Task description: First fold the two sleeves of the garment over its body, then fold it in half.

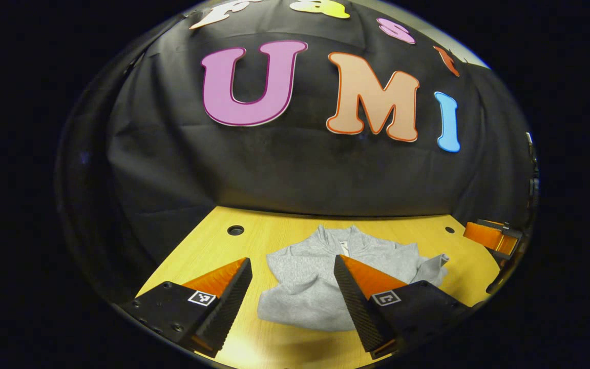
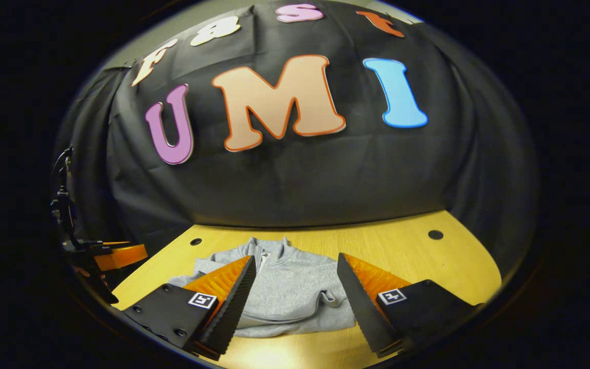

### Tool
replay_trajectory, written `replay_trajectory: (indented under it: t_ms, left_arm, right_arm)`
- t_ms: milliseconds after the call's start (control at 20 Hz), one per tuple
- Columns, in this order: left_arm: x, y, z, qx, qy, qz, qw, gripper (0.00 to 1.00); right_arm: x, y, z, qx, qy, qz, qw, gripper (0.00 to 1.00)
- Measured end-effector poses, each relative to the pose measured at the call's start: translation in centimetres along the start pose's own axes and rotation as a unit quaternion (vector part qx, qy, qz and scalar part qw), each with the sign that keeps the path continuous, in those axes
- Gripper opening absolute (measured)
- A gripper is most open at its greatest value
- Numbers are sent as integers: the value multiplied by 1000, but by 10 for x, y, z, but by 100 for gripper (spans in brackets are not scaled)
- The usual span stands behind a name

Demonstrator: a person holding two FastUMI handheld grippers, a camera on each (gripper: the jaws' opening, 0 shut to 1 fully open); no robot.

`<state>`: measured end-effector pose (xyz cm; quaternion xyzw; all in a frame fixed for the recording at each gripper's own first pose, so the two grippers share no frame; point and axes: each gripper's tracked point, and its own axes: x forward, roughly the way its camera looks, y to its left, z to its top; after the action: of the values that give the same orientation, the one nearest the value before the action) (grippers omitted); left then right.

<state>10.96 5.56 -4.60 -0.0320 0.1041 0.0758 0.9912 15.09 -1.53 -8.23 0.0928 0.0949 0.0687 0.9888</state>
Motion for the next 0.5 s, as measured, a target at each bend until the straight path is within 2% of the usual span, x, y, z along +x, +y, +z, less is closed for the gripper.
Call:
replay_trajectory:
  t_ms: [250, 500]
  left_arm:
    - [-48, -1, -11, -38, 13, 1, 999, 94]
    - [-72, 6, -44, -30, 40, 2, 999, 95]
  right_arm:
    - [-48, 32, 3, 13, -10, 7, 1000, 98]
    - [-83, 40, -7, -3, -24, -6, 1000, 98]
